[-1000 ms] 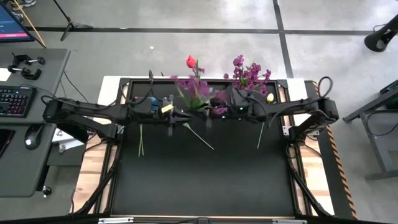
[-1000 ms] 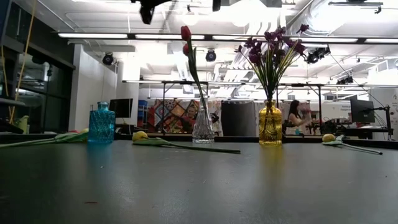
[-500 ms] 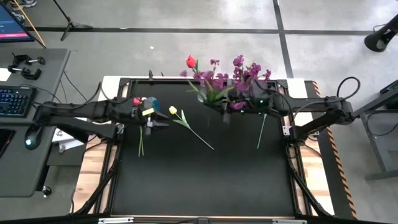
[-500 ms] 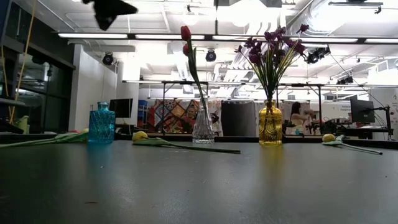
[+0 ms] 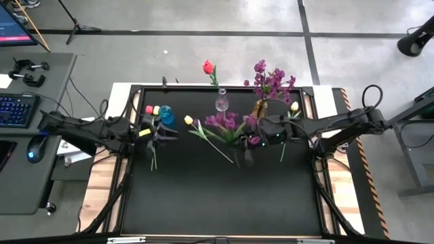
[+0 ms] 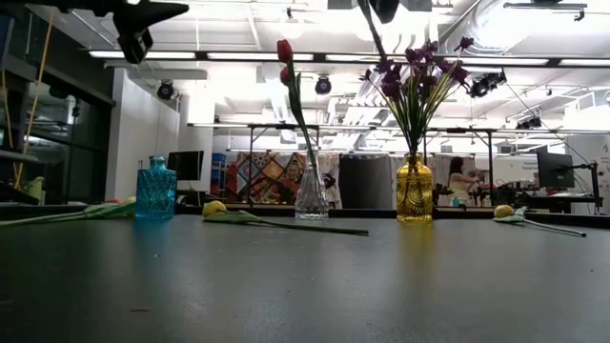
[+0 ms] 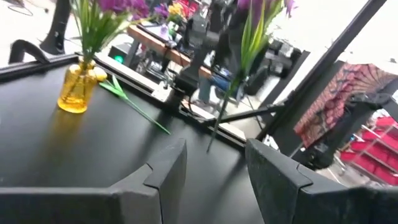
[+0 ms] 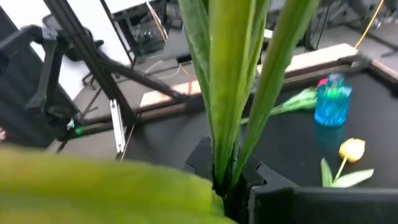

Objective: Sort flowers into vase by color
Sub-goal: Put the purple flower into the yellow vase

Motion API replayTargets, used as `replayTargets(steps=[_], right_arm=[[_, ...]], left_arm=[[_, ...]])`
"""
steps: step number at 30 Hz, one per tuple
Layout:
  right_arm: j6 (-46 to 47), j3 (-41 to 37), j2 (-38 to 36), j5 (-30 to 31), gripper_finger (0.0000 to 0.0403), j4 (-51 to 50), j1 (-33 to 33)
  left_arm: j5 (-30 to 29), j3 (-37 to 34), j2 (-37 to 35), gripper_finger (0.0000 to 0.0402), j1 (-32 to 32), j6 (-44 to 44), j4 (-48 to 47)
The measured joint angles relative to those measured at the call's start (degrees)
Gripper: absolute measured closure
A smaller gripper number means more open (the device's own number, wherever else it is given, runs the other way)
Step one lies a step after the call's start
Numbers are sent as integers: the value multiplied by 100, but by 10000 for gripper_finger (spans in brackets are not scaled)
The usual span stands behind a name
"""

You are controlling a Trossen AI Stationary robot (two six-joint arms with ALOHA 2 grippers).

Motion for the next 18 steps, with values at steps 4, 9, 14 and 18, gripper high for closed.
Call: replayTargets(steps=[4,9,14,18], right_arm=[[129,-389,-23,-1,403,213,95],[-122,-981,-343,2,403,749,57],[-1135,-1188,-868,-5,403,1679,-283],[-2381,-1181,-1110,-258,403,1739,-495]], left_arm=[[-156,0,7,251,4,163,6],[-341,0,5,251,4,285,6],[-458,0,5,251,5,453,-2],[-498,0,5,251,9,979,2]])
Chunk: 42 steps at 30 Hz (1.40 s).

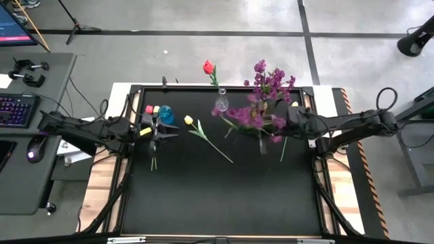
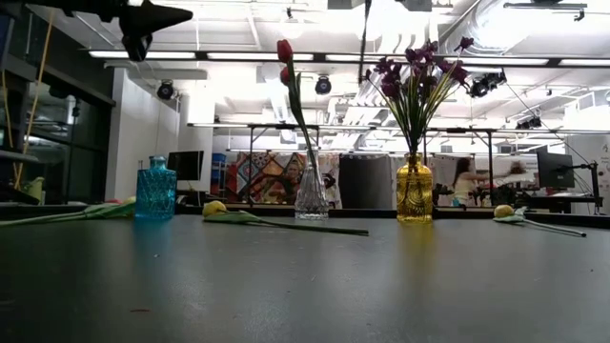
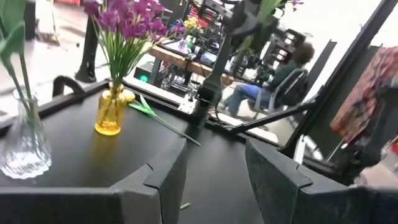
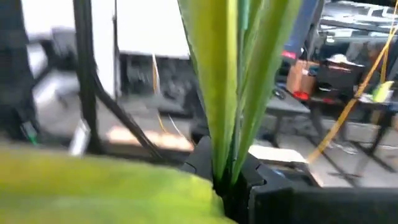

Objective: Sort flowers into vase by color
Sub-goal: Put the purple flower into the yellow vase

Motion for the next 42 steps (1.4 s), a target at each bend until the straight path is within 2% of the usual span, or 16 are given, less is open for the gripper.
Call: replayTargets(steps=[3,6,10,12,14,16,27,31,42], right_arm=[[-658,-5,-38,24,403,-589,-137],[-1328,-7,-8,288,403,-766,-240],[-2199,-7,23,1425,403,-1104,-389],[-2390,-7,17,2147,403,-1322,-498],[-2414,-7,17,2609,403,-1613,-635],[-2408,-7,47,2676,403,-1740,-790],[-2462,-7,683,2695,403,-1122,-1134],[-2464,-7,850,3137,403,-738,-1186],[-2383,-7,847,3474,403,-696,-1248]], left_arm=[[-2,0,0,251,0,420,2],[-4,0,0,251,0,613,2],[-49,0,0,251,0,609,1],[-55,0,2,251,0,603,2],[-55,0,0,251,0,546,2],[-57,0,2,251,0,446,0],[-109,-2,2,251,0,405,10],[-109,-2,2,251,0,405,14],[-108,-2,2,251,0,404,11]])
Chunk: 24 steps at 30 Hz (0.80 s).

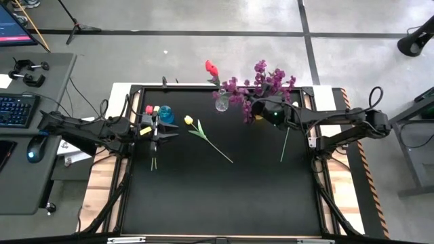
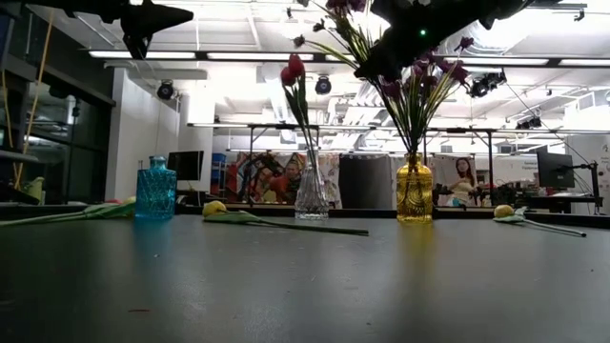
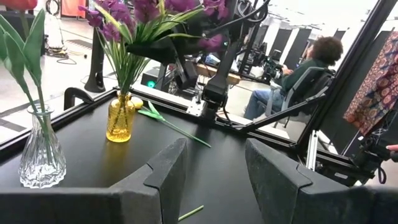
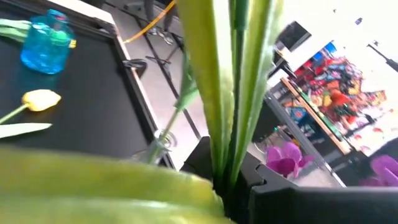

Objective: Sort flowers into vase by color
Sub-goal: Put the purple flower into the yellow vase

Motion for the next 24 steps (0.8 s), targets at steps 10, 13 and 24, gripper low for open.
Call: replayTargets(steps=[10,13,24], right_arm=[[334,0,-2,690,403,122,1],[374,0,-2,708,403,122,2],[1932,2,-2,1778,403,111,0]], left_arm=[[3,0,0,251,0,1,-2],[4,0,0,251,0,1,-2],[6,-2,0,251,0,0,-5]])
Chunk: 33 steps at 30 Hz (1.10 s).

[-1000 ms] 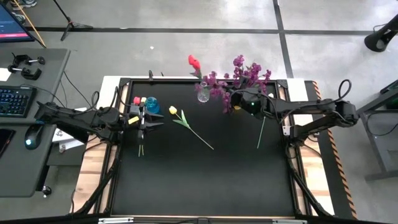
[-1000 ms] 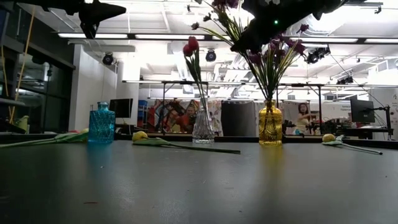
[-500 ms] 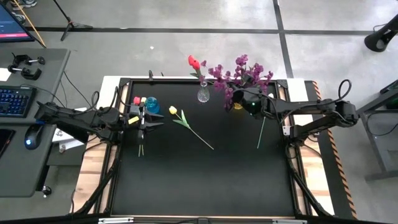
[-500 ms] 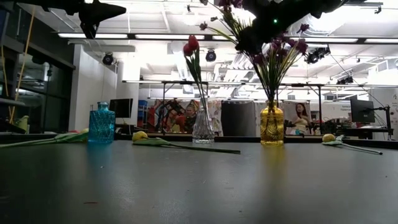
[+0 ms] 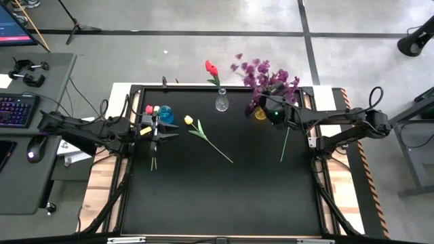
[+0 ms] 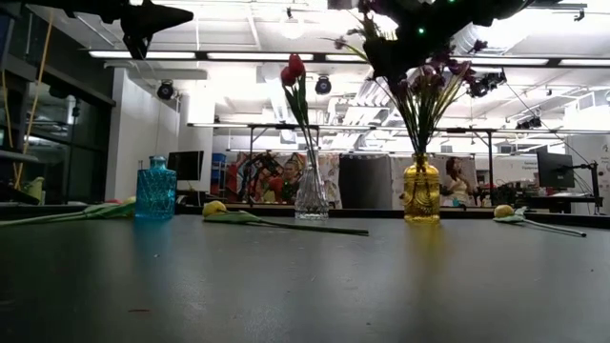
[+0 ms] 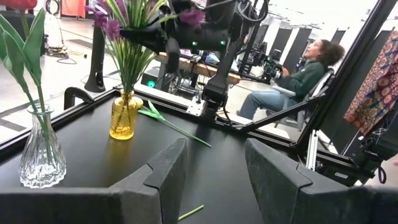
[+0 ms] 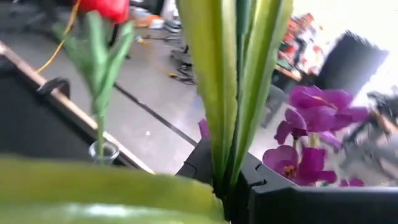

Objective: Sort flowers into vase by color
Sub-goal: Put the purple flower into the yellow vase

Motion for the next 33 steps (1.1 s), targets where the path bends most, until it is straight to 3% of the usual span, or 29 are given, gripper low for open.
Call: replayTargets(steps=[9,14,23,33], right_arm=[[1350,0,-2,319,403,1,0],[1443,2,-2,379,403,-87,0],[840,4,-2,1173,403,-125,7],[1345,4,-2,1524,403,-556,7]], left_arm=[[0,0,0,251,0,1,-6],[0,0,0,251,0,-1,-118],[0,0,0,251,-2,-1,-132],[0,0,-1,251,-2,1,-137]])
